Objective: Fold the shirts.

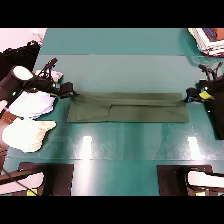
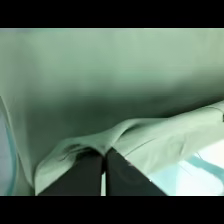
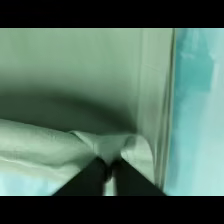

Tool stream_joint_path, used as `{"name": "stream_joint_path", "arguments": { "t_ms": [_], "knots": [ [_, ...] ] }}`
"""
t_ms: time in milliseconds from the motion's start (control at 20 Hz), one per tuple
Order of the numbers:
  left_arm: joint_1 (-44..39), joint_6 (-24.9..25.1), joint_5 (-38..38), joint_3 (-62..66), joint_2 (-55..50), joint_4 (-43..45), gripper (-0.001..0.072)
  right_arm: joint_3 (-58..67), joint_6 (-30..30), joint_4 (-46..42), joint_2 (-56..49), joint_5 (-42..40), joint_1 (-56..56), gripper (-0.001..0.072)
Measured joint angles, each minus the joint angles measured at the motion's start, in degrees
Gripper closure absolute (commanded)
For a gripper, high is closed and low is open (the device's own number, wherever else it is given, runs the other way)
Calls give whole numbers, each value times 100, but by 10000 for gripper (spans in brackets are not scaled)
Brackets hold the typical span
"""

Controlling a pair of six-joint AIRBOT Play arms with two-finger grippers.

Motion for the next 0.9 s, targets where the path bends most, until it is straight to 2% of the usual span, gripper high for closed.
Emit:
{"name": "stream_joint_path", "arguments": {
  "t_ms": [50, 250, 300, 400, 450, 800, 850, 900],
  "knots": [
    [4, -4, 48, 140, -151, -4, 176, 214, 0, 192, -214, -39, -59, 205],
    [11, -90, 37, 575, -420, -24, 168, 817, -118, 868, -772, 114, -431, 204],
    [15, -98, -50, 662, -435, -20, 184, 879, -186, 966, -831, 243, -551, 201],
    [15, -118, -177, 811, -457, -83, 628, 896, -348, 1069, -903, 496, -841, 199],
    [9, -118, -280, 855, -466, -146, 686, 824, -442, 1099, -927, 605, -1001, 199],
    [-568, 11, -223, 960, -522, -404, 686, -232, -1082, 1613, -1167, 599, -1655, 206],
    [-699, -13, -181, 964, -553, -411, 686, -323, -1150, 1779, -1252, 595, -1657, 261],
    [-820, -72, -157, 964, -595, -409, 686, -387, -1237, 1904, -1322, 599, -1613, 358]
  ]
}}
